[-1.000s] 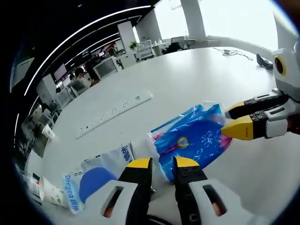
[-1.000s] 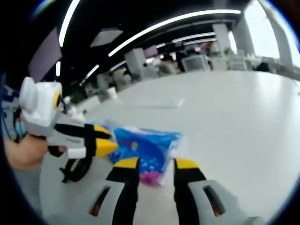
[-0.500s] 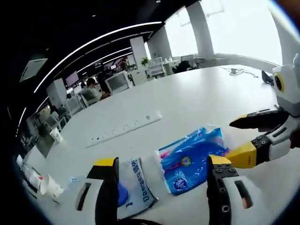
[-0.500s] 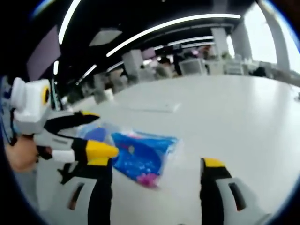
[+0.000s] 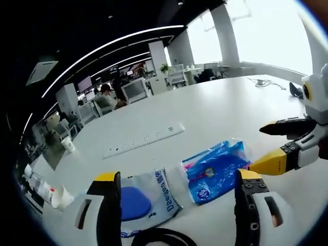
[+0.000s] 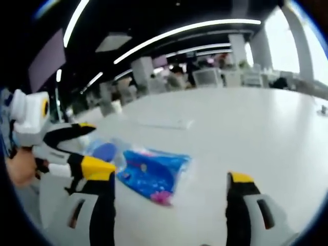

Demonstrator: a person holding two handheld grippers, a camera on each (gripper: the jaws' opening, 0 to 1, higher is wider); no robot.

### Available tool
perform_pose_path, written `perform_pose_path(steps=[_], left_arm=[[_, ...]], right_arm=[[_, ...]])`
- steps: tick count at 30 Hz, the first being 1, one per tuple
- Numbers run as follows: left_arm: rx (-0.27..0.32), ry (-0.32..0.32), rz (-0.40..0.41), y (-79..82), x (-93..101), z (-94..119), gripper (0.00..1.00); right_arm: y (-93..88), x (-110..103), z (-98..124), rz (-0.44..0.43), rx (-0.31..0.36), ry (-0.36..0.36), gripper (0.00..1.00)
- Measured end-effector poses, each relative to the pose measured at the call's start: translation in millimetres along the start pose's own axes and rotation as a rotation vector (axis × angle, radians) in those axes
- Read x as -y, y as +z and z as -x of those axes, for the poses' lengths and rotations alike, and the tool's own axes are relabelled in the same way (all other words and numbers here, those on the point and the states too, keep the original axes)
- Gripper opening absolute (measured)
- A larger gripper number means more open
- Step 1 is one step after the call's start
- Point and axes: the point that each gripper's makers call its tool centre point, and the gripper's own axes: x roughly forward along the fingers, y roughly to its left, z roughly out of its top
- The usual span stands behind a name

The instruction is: Arrange the tabletop items into an orderly group along one side of the table until the central work area is clear of visible clutter.

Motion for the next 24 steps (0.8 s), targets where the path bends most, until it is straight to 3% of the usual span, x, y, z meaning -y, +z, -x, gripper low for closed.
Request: perform_pose_path(steps=[7,10,24], left_arm=[[0.022,0.045,0.019,-2.2,-21.6,22.4,0.84],[0.024,0.057,0.060,-8.7,-30.8,32.9,0.86],[-0.069,0.119,0.109,-63.3,-80.0,66.1,0.82]], right_arm=[[13.8,-13.9,5.7,0.023,0.036,-0.003,0.83],[20.0,-21.5,7.9,0.036,0.053,-0.002,0.83],[15.9,-69.3,0.0,0.041,0.052,0.059,0.74]])
